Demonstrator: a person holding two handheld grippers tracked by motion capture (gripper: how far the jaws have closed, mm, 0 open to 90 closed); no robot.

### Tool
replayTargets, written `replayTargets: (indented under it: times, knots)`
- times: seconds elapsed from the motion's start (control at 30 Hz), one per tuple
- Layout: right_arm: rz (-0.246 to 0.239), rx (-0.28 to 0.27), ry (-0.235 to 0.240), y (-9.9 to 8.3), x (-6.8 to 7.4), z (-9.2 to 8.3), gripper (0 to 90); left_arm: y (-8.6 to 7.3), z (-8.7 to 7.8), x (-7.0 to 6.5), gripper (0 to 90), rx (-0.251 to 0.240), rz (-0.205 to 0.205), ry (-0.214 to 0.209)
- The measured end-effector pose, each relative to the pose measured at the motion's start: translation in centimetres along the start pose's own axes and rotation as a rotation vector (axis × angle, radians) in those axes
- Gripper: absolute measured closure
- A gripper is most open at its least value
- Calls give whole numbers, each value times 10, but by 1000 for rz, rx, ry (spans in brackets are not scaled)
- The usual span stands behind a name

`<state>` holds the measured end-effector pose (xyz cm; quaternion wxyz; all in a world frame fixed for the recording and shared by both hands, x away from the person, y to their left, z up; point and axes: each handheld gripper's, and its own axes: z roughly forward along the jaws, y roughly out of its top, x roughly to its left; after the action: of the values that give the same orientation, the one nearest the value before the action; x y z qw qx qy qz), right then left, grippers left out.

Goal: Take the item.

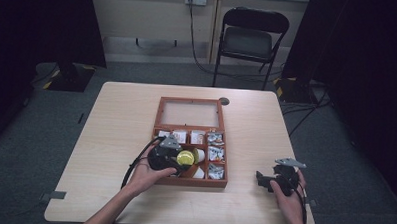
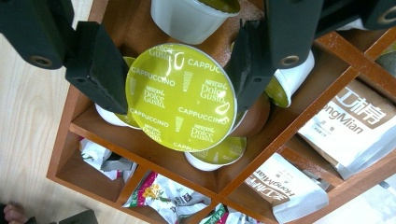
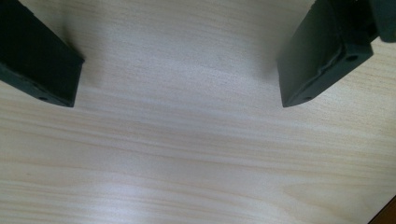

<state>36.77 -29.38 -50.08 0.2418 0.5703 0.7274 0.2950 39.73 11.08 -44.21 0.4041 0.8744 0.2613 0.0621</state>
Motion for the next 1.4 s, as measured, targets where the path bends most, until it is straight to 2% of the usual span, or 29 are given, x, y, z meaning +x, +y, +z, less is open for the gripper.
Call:
replayTargets:
  times: [0.17,0.53,1.23,1.4]
  knots:
    - [0,0,0,0,0,0,0,2,-5,0,402,-16,2,-1]
    - [0,0,0,0,0,0,0,7,-28,5,402,-66,6,-3]
    - [0,0,0,0,0,0,0,1,-60,22,402,-111,-19,47]
    - [0,0,0,0,0,0,0,-1,-75,28,402,-148,-32,69]
